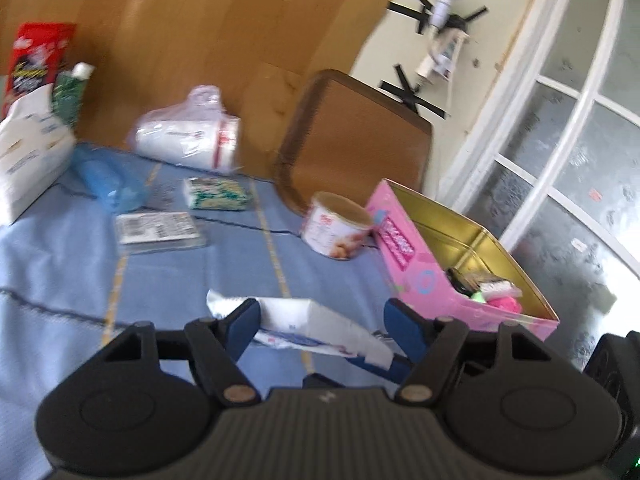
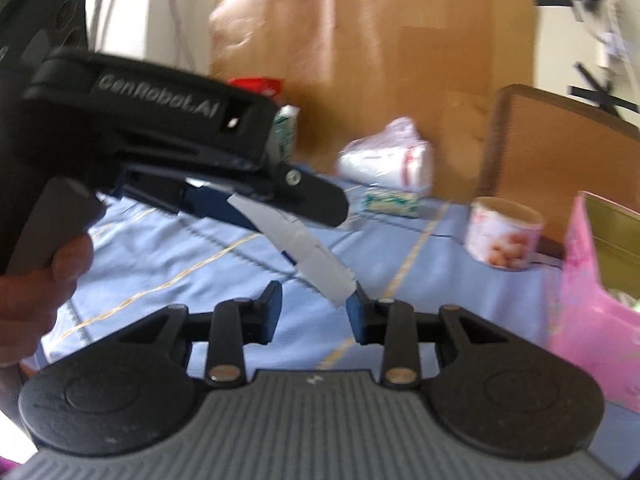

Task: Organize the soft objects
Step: 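Lift the white packet with the left gripper toward the pink tin, then lower the white packet into the pink tin and open the left gripper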

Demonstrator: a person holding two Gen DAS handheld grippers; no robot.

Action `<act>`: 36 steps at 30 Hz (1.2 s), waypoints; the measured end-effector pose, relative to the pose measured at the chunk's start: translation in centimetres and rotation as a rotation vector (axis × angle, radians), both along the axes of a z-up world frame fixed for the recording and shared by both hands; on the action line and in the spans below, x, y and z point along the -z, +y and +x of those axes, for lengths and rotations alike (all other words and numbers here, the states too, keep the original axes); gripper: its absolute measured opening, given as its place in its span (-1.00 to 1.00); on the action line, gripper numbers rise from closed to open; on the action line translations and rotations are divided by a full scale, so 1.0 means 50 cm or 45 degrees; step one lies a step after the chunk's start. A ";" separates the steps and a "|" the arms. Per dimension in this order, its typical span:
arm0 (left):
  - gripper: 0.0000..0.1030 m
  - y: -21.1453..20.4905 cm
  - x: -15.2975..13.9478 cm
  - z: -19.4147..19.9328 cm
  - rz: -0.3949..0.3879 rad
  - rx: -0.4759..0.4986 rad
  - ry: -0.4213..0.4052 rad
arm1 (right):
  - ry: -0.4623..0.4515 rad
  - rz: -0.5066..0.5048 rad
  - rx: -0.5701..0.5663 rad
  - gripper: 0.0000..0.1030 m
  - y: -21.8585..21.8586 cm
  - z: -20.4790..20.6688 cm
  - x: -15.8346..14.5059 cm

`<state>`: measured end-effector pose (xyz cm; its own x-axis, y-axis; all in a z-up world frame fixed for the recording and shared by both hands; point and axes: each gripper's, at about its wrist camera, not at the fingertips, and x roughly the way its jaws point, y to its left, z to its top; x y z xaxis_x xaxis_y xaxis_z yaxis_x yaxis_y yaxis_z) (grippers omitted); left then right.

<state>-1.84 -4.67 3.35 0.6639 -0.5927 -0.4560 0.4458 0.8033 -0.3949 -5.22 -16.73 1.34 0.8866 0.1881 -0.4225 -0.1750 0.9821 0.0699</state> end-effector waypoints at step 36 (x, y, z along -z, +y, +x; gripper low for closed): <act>-0.01 -0.178 -0.073 0.069 0.037 0.281 -0.026 | -0.222 -0.158 0.192 0.47 -0.087 -0.073 -0.053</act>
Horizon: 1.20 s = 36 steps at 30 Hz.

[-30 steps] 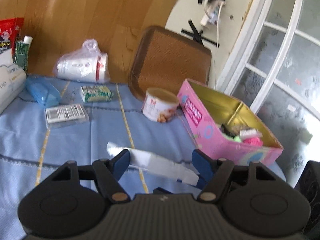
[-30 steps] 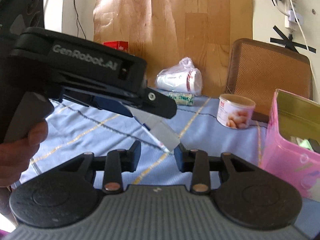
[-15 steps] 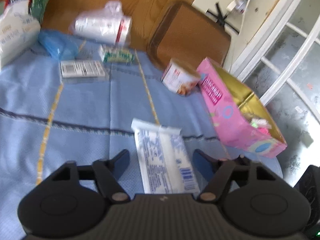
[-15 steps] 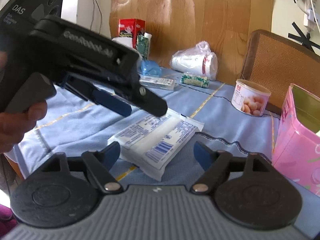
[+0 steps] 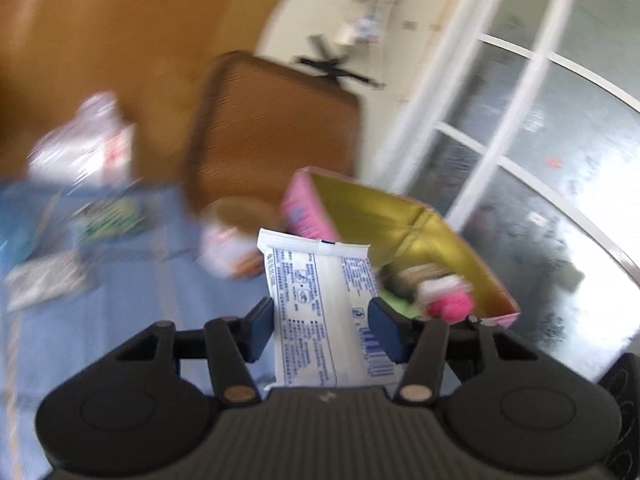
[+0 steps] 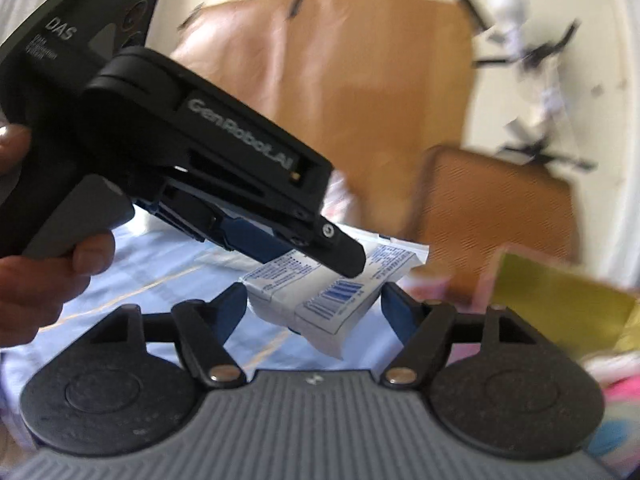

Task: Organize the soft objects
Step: 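Lower the white packet into the pink tin and open the left gripper, then move the right gripper to the green patterned soap box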

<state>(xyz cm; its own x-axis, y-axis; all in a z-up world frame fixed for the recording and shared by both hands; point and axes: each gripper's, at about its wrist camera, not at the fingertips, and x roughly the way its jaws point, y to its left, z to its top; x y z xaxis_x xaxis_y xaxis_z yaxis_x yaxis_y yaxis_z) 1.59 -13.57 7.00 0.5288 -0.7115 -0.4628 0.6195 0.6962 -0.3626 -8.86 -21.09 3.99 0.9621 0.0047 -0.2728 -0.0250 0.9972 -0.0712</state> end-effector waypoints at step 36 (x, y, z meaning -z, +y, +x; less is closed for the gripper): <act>0.26 0.306 0.173 0.053 0.182 -0.660 -0.014 | 0.113 0.296 -0.021 0.52 -0.042 0.181 -0.012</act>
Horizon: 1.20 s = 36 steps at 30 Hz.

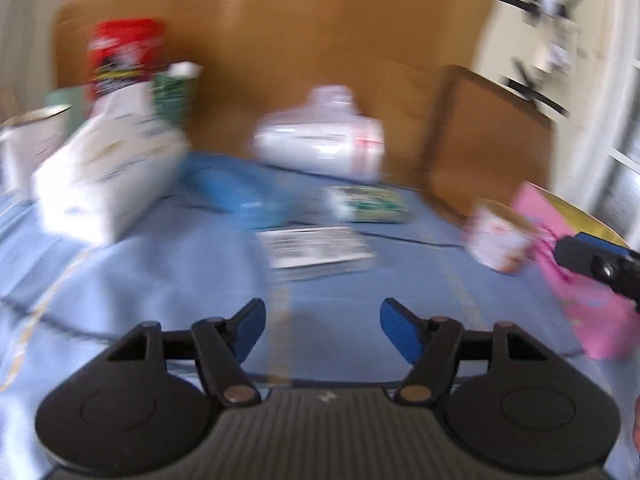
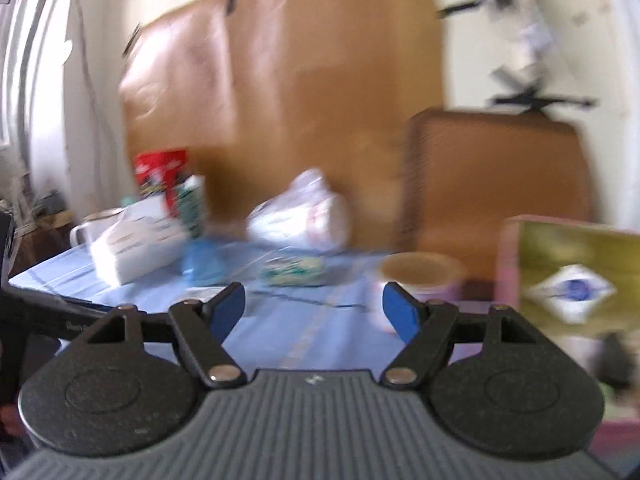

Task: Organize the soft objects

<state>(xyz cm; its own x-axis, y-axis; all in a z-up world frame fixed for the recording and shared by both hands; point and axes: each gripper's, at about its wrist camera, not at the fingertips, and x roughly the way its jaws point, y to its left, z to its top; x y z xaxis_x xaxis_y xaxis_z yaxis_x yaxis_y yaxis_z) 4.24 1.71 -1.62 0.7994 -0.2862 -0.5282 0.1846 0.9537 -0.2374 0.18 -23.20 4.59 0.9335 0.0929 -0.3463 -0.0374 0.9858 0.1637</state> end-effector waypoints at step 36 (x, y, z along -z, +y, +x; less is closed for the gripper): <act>0.54 -0.003 0.006 -0.001 0.089 -0.108 0.009 | 0.362 0.011 0.030 0.52 0.065 0.105 0.104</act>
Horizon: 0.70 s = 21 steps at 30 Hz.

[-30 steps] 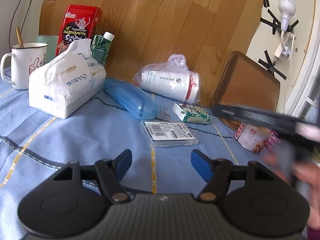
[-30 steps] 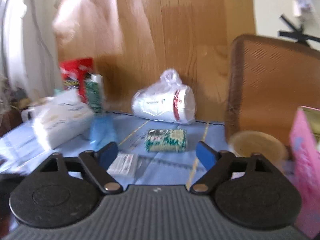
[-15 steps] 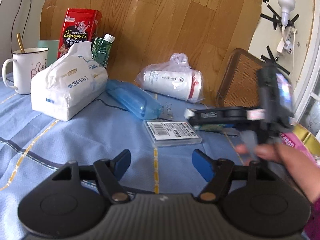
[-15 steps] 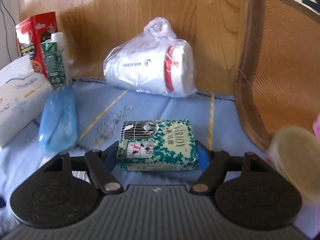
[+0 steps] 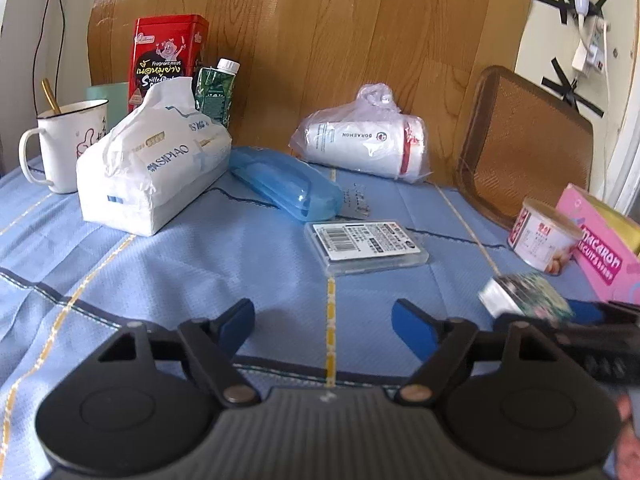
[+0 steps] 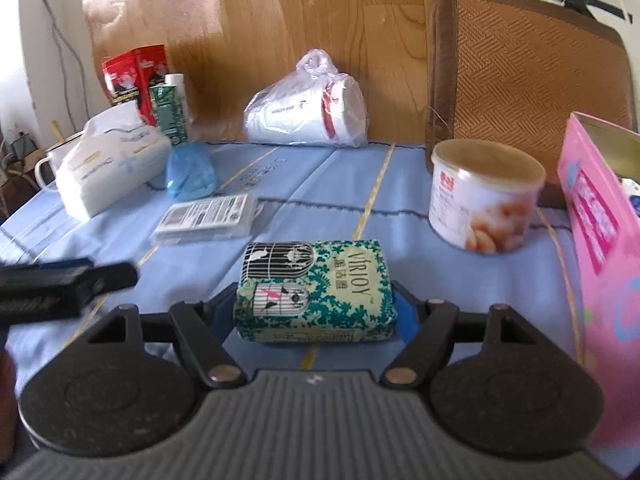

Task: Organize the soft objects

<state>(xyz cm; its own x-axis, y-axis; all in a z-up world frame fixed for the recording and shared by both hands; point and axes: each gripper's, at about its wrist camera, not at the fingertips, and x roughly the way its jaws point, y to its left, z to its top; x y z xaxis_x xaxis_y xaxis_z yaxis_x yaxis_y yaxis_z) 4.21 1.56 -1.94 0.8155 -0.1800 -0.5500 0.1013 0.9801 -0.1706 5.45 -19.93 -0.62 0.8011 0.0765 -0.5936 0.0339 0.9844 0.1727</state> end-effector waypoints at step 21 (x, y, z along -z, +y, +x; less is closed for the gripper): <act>0.65 -0.017 0.000 0.005 0.091 -0.005 0.018 | -0.047 0.067 -0.038 0.54 -0.004 -0.038 0.003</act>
<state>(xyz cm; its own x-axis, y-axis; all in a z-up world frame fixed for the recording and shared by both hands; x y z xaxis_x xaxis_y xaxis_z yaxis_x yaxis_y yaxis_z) 4.47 0.71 -1.94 0.8081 -0.1367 -0.5730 0.0952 0.9902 -0.1020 3.55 -20.11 -0.78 0.8193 0.1306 -0.5582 -0.0024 0.9745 0.2245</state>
